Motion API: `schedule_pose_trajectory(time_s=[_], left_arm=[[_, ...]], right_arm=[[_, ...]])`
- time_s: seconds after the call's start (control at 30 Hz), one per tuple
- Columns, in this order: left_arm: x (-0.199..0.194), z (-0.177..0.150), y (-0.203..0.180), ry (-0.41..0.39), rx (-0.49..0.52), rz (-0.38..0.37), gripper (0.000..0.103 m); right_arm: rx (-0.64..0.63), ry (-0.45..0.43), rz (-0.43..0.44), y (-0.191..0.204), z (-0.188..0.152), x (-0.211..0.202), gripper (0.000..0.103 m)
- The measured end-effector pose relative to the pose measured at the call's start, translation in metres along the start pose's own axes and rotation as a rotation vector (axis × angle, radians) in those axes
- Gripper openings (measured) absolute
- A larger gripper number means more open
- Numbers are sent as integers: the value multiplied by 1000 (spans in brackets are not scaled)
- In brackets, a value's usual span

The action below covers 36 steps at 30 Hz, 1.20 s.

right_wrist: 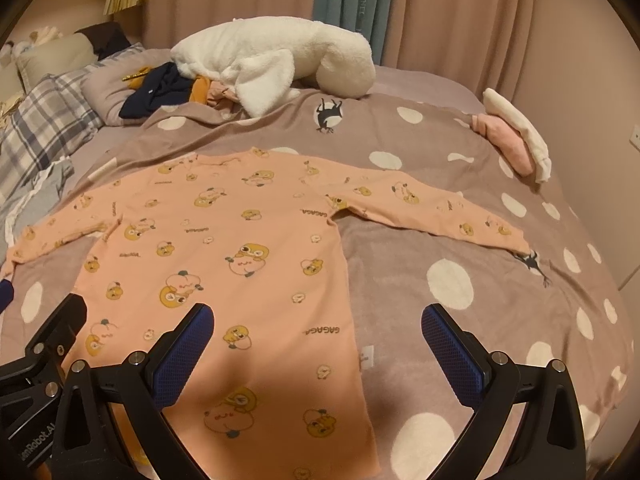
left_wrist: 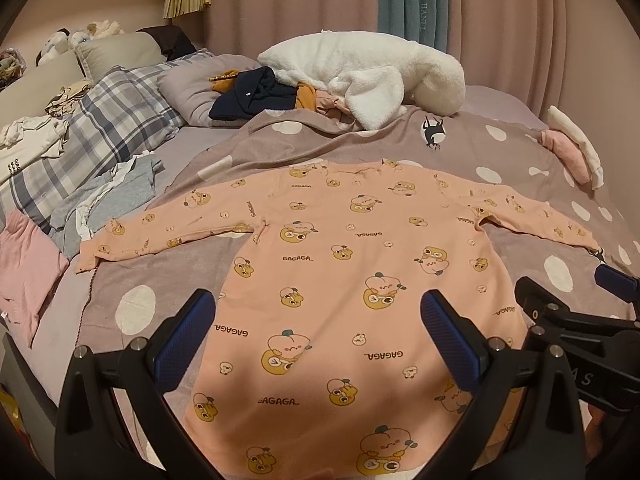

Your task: Fold small clothes

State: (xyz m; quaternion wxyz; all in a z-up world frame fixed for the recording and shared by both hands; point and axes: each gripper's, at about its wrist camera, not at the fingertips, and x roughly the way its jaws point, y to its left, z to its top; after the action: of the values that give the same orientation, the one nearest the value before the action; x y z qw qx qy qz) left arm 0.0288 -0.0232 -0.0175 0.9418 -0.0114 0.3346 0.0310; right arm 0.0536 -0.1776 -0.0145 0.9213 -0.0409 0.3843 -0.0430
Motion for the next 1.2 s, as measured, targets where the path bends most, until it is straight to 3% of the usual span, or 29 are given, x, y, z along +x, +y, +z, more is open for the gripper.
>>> schedule_pose_trajectory(time_s=[1.2], left_arm=[[14, 1, -5, 18, 9, 1, 103]], right_arm=[[16, 21, 22, -10, 1, 8, 103]])
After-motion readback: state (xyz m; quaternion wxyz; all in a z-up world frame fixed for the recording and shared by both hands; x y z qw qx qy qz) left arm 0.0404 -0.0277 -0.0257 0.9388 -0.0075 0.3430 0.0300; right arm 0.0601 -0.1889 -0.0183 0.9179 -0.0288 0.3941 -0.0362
